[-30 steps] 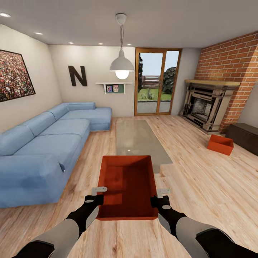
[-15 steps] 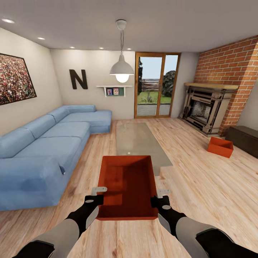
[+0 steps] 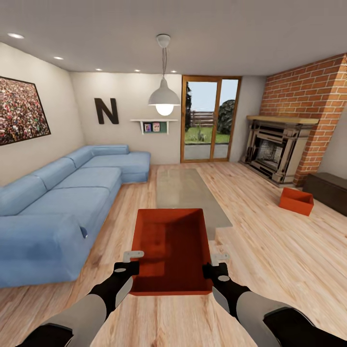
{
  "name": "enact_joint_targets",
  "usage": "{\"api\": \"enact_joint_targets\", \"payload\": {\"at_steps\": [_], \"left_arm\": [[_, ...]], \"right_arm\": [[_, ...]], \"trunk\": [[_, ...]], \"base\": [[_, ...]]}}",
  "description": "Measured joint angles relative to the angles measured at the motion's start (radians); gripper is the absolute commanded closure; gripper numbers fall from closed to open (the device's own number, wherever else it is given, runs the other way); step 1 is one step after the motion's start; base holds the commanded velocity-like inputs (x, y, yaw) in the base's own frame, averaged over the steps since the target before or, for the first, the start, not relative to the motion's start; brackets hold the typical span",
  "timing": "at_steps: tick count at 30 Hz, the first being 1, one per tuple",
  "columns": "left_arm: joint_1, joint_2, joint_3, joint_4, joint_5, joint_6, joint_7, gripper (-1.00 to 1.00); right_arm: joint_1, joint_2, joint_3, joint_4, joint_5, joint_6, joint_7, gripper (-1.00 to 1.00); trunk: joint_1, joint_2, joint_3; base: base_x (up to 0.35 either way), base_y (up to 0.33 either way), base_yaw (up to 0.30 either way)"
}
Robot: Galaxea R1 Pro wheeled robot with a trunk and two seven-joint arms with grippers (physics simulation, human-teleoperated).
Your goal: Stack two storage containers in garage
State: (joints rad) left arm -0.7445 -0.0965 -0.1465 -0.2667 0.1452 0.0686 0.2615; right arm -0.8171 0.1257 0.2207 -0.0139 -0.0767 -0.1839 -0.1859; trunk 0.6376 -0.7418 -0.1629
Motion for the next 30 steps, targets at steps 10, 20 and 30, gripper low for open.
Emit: {"api": "enact_joint_targets", "payload": {"at_steps": [10,20,30], "left_arm": [[0.000,0.000,-0.001,0.000,0.001,0.000,0.000,1.00],[0.000,0.000,-0.001,0.001,0.000,0.000,0.000,1.00],[0.000,0.000,-0.001,-0.001,0.000,0.000,0.000,1.00]], "right_arm": [[0.000,0.000,0.000,0.000,0.000,0.000,0.000,1.00],[0.000,0.000,-0.001,0.000,0.001,0.000,0.000,1.00],[0.000,0.000,0.000,-0.001,-0.001,0.000,0.000,1.00]], "trunk": [[0.000,0.000,0.016],[0.000,0.000,0.032],[0.000,0.000,0.048]], "base": [[0.000,0.000,0.000],[0.000,0.000,0.000],[0.000,0.000,0.000]]}}
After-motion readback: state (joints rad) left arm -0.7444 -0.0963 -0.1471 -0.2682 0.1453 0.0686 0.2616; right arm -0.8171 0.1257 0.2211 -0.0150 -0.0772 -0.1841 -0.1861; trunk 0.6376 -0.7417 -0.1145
